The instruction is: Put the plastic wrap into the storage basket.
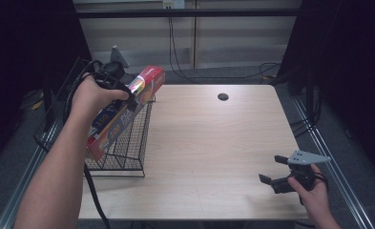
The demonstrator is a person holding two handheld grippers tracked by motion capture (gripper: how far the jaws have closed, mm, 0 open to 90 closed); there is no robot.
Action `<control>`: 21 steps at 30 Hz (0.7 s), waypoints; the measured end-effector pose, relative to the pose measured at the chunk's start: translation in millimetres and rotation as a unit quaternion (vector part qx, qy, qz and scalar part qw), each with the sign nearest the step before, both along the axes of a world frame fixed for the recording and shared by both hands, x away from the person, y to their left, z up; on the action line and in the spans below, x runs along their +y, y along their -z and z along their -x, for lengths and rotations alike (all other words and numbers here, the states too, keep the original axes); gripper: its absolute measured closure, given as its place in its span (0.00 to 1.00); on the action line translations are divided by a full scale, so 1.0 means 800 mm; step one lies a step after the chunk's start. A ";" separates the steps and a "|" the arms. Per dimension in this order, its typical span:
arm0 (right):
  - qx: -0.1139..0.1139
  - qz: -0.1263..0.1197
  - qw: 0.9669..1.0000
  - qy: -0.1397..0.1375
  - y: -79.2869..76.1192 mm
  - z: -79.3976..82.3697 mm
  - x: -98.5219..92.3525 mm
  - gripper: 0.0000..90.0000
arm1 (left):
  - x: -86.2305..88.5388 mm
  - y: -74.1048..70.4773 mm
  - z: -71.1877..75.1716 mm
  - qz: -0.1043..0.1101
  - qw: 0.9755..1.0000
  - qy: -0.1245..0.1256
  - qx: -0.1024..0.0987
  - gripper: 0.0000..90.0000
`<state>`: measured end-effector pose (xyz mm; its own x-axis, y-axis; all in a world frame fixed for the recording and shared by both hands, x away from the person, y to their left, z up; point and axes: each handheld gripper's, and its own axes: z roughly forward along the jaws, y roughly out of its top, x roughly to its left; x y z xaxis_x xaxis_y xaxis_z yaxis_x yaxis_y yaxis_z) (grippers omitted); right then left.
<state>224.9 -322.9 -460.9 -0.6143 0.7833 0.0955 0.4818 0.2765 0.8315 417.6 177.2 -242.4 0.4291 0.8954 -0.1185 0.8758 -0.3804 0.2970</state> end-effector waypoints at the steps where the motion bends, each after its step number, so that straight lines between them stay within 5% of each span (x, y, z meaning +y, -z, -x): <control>1: 0.000 0.000 1.000 0.000 0.000 0.000 0.000 0.02 | 0.002 0.000 0.000 -0.001 1.000 -0.004 -0.002 0.49; 21: 0.001 -0.001 1.000 0.001 0.000 0.000 0.001 0.02 | 0.047 -0.001 -0.001 0.002 0.998 -0.070 -0.007 0.48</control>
